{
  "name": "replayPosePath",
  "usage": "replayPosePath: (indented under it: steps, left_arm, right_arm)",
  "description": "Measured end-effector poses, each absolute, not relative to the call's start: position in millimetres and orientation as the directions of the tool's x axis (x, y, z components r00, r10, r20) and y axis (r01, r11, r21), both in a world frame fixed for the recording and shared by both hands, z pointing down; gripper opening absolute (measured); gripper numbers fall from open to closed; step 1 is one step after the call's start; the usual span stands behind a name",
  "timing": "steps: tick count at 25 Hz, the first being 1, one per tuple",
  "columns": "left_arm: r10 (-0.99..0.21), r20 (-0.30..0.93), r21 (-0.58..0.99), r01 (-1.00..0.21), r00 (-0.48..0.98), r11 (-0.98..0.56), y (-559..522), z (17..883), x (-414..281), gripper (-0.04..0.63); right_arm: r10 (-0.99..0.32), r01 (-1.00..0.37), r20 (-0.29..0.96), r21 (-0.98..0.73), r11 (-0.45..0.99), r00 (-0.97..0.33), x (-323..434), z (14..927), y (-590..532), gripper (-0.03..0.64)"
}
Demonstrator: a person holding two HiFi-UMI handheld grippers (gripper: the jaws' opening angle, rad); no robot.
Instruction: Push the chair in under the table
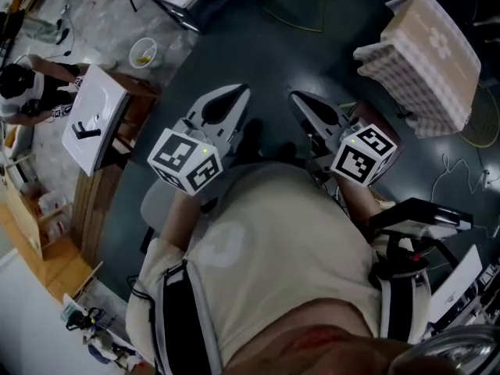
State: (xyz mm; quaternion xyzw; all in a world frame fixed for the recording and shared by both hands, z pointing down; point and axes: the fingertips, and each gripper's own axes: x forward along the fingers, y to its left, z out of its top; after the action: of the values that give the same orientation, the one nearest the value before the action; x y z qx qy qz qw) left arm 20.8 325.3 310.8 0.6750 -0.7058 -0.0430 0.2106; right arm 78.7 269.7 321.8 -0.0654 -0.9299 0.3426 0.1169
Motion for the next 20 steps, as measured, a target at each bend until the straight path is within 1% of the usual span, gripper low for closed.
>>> replayPosePath:
  steps: [3, 6, 9, 13, 16, 20]
  left_arm:
    - [-0.968, 0.231, 0.353, -0.936, 0.094, -0.006, 299, 313, 7, 0.006]
    - [-0.949, 0.248, 0.332, -0.937, 0.195, -0.106, 279, 324, 4, 0.006]
    - [-0.903, 0.287, 0.325, -0.919, 0.32, -0.222, 253, 339, 17, 0.006]
    - [-0.841, 0.303, 0.334, -0.877, 0.448, -0.346, 228, 349, 42, 0.006]
    - [-0.806, 0.31, 0.343, -0.85, 0.505, -0.401, 214, 355, 56, 0.006]
    - [-0.776, 0.316, 0.354, -0.827, 0.545, -0.437, 201, 360, 73, 0.006]
  right_arm:
    - [0.064, -0.1, 0.228, -0.64, 0.762, -0.972, 82, 331, 233, 0.011]
    - [-0.095, -0.267, 0.286, -0.657, 0.705, -0.953, 108, 347, 201, 0.011]
    - [-0.281, -0.462, 0.366, -0.703, 0.541, -0.887, 164, 372, 177, 0.011]
    - [-0.443, -0.602, 0.462, -0.758, 0.252, -0.768, 239, 405, 169, 0.011]
    - [-0.512, -0.662, 0.536, -0.744, 0.089, -0.671, 288, 429, 169, 0.011]
    - [-0.547, -0.687, 0.608, -0.722, -0.081, -0.576, 346, 456, 178, 0.011]
